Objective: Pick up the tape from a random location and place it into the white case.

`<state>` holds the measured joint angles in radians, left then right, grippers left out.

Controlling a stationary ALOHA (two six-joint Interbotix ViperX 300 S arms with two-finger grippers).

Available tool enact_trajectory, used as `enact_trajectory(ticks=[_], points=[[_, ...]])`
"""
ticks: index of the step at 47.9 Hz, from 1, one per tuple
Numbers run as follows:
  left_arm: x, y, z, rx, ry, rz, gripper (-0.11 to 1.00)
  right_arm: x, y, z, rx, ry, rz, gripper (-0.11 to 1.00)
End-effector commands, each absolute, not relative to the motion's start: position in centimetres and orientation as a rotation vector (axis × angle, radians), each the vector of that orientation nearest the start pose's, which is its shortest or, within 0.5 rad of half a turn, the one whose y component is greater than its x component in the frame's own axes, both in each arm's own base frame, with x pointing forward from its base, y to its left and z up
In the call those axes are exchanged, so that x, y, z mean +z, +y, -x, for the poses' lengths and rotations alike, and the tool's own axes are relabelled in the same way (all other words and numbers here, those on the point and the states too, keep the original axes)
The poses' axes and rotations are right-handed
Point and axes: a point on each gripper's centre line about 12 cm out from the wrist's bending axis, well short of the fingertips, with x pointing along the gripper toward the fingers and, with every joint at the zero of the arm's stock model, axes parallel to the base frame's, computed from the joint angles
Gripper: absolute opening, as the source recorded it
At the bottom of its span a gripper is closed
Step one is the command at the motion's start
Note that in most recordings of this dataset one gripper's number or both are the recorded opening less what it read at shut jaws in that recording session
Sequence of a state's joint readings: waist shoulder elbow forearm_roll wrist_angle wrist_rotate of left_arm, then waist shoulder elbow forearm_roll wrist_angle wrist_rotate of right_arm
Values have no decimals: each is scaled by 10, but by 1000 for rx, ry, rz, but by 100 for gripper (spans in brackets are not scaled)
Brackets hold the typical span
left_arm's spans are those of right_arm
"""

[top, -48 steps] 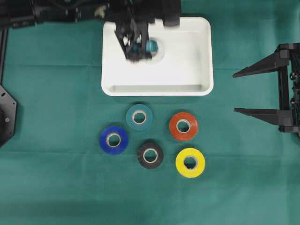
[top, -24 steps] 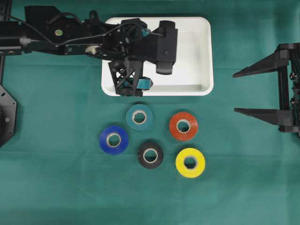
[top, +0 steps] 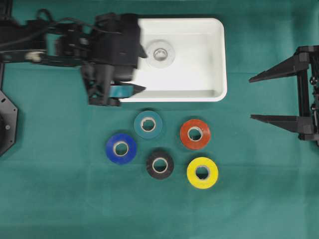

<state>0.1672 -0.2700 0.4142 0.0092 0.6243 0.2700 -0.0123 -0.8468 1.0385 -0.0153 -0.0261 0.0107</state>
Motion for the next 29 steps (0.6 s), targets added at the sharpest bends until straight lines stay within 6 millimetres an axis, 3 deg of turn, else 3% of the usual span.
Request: enact_trajectory(ticks=[1,29], points=[[327,57,-338,74,699,-189,82,306,-3,-227,-13,138,1,91],[327,40,-235,127,533,-103,82,302,-3,-215,-13,201,-3,91]])
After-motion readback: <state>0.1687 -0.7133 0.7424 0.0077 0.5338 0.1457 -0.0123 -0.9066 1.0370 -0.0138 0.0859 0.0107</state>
